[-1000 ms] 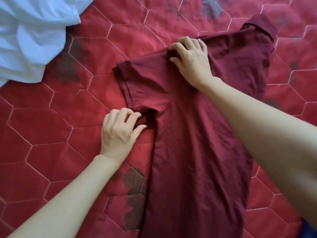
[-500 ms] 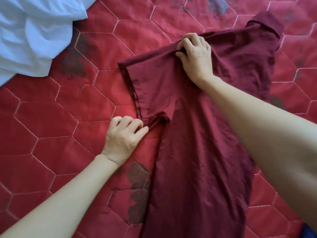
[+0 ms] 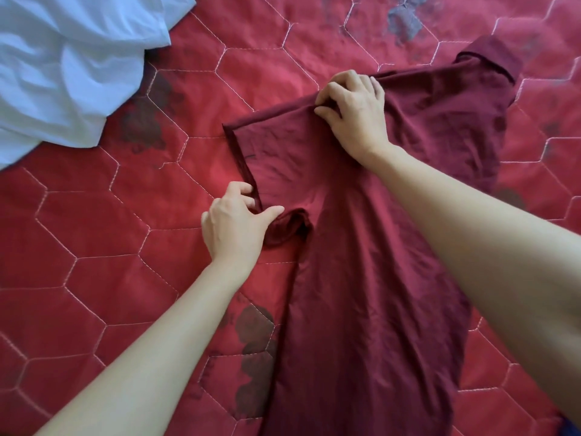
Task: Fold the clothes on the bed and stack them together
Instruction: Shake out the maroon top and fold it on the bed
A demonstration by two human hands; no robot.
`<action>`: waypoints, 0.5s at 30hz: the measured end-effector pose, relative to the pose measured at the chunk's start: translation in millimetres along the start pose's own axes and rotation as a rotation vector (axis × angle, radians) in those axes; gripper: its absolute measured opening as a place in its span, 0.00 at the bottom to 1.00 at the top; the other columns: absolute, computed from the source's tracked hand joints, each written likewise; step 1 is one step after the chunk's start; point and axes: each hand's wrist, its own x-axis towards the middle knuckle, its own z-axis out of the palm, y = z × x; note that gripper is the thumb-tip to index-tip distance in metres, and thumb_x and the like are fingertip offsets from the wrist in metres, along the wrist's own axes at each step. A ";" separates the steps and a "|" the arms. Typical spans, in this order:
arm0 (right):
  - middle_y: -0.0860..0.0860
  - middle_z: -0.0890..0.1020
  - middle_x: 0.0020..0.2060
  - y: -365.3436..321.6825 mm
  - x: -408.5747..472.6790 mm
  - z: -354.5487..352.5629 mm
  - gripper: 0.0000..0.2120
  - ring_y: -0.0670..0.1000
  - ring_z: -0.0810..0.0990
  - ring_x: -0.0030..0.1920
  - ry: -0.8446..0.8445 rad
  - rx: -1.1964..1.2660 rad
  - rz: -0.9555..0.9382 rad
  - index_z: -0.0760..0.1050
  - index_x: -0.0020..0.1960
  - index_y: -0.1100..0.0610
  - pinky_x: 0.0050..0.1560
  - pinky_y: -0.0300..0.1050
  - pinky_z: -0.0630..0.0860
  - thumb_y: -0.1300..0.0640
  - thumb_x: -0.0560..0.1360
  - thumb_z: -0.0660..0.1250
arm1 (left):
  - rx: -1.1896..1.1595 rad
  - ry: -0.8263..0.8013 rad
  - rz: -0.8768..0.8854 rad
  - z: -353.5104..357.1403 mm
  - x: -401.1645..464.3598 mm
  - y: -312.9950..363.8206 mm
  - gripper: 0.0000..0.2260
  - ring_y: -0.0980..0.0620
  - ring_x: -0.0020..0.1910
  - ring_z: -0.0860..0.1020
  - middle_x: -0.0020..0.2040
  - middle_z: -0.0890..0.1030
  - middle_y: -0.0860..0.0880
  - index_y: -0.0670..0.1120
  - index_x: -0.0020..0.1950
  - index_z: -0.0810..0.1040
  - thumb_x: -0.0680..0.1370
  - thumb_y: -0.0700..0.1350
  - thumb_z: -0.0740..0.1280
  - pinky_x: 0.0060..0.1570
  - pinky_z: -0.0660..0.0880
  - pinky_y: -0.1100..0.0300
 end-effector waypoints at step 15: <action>0.50 0.75 0.60 -0.3 -11.5 0.7 0.16 0.51 0.70 0.65 0.036 -0.045 0.047 0.78 0.57 0.53 0.73 0.53 0.54 0.44 0.77 0.62 | -0.197 0.078 0.010 1.0 -2.0 -13.3 0.12 0.47 0.45 0.78 0.39 0.78 0.54 0.47 0.54 0.78 0.75 0.53 0.70 0.48 0.72 0.53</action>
